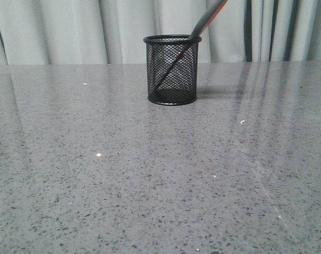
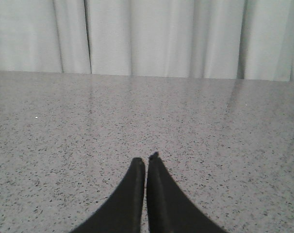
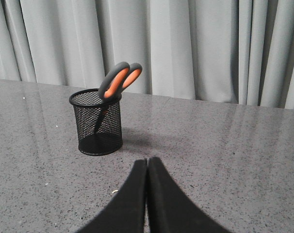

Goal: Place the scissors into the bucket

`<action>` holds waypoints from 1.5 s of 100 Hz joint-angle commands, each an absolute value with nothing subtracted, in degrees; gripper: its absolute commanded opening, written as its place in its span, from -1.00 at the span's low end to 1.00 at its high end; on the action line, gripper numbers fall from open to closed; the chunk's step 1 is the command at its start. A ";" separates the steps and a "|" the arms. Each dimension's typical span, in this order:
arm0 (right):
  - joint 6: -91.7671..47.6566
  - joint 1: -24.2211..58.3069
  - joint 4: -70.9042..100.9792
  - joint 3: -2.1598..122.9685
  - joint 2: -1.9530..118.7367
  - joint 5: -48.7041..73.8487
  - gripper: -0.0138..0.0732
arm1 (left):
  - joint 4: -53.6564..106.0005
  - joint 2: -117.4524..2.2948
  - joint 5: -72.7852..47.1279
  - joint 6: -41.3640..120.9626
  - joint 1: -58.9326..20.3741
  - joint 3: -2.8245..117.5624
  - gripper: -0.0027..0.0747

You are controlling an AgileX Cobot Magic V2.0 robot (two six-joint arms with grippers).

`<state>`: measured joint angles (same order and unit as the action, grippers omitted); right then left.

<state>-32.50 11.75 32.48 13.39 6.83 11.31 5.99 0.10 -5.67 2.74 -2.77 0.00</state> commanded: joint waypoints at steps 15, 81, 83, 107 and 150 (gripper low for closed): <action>-32.71 11.47 32.96 14.85 7.33 7.52 -0.79 | 6.01 1.62 -1.75 2.14 -2.67 -2.37 -0.98; -9.58 9.51 7.27 11.64 7.33 2.20 -0.79 | 6.01 1.62 -1.75 2.14 -2.67 -2.37 -0.98; -6.25 8.84 4.24 10.95 7.33 1.51 -0.79 | 6.01 1.62 -1.75 2.14 -2.67 -2.37 -0.98; -2.30 1.95 0.41 1.77 2.24 0.00 -0.79 | 6.01 1.62 -1.75 2.14 -2.67 -2.37 -0.98; -1.82 0.72 -1.53 -1.15 -1.84 4.12 -0.79 | 6.01 1.62 -1.75 2.14 -2.67 -2.37 -0.98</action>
<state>-1.85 1.22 -0.81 -0.86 -0.52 8.44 5.99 0.10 -5.87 2.74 -2.77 0.00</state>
